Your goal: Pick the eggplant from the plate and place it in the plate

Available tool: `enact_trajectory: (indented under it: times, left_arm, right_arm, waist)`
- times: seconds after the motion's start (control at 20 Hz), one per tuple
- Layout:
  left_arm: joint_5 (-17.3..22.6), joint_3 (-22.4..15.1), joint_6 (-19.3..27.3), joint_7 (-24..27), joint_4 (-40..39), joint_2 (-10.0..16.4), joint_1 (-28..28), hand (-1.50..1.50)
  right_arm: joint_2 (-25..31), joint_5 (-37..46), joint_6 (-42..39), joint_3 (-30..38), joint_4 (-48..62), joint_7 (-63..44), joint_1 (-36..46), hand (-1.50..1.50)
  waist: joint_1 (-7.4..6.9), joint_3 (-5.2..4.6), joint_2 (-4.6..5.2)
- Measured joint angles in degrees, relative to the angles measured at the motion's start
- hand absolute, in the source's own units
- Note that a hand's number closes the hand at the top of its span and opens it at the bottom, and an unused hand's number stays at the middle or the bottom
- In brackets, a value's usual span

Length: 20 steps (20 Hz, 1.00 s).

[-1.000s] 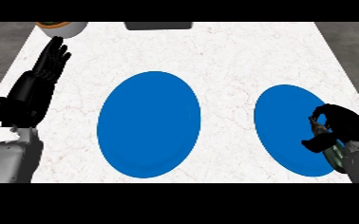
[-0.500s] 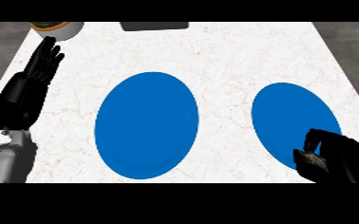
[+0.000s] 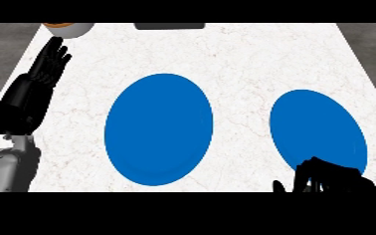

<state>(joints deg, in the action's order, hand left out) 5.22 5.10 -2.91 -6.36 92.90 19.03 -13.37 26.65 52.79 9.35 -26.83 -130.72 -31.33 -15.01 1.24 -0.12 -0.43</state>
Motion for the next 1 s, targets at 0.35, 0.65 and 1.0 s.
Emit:
enact_trajectory:
  times: [0.35,0.65,1.0]
  left_arm:
    - [-1.4,-1.4,0.5,-1.5,0.9,-1.5,-1.3,0.00]
    - [-1.3,-1.1,-0.3,-1.7,0.4,-2.0,-2.3,0.00]
    - [-1.5,-0.7,-1.1,-0.1,-1.5,-2.5,-3.0,0.00]
  right_arm:
    - [-10.9,6.2,-9.1,-10.1,-0.7,-10.0,12.7,1.50]
    - [-22.4,6.5,-12.2,-11.9,9.9,-16.8,27.6,1.50]
    - [-25.8,-0.2,-1.4,-14.0,30.4,-22.3,43.7,1.50]
  waist:
    - [-1.26,0.03,0.32]
    - [-1.79,0.05,0.45]
    - [-2.36,0.07,0.62]
